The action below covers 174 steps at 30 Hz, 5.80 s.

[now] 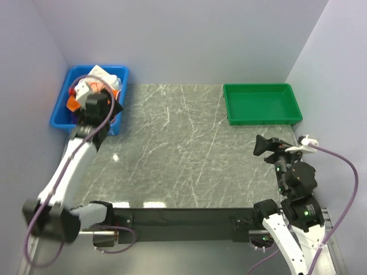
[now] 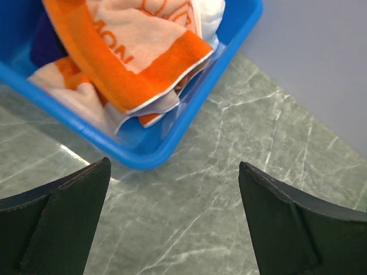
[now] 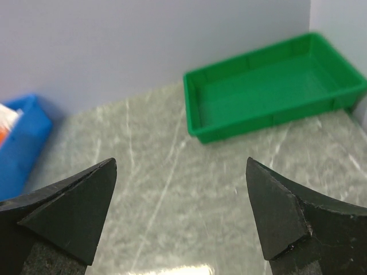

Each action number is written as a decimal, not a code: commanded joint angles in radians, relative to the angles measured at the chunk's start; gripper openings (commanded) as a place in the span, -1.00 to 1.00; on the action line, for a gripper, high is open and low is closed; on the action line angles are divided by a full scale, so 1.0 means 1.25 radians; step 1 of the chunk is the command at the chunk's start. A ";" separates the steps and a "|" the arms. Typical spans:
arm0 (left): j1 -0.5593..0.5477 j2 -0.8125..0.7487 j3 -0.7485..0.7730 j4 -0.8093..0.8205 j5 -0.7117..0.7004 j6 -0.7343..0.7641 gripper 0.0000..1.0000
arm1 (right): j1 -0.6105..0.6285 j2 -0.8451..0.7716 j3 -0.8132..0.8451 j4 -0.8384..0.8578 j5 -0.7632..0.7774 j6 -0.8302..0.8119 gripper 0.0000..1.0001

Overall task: Fold and stack the towels
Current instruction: Grab crumpled towel, then move the towel to the center of the board, then flatten out the crumpled towel

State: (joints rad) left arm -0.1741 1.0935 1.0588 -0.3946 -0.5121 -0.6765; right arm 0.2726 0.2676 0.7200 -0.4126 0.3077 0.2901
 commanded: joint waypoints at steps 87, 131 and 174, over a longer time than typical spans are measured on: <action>-0.346 0.150 0.061 -0.044 0.289 -0.014 0.72 | 0.455 0.619 0.116 0.028 -0.111 0.007 0.95; -0.280 0.387 -0.231 0.243 0.412 -0.174 -0.17 | 0.645 1.143 0.349 -0.079 0.111 0.189 -0.61; -0.030 -0.223 0.068 -0.433 0.038 -0.127 -0.99 | 0.041 1.167 1.029 0.033 -0.392 -0.106 -1.00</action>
State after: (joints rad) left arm -0.2176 0.8692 1.0630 -0.8616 -0.3889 -0.8036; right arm 0.3233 1.6562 1.8553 -0.4145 0.0013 0.2386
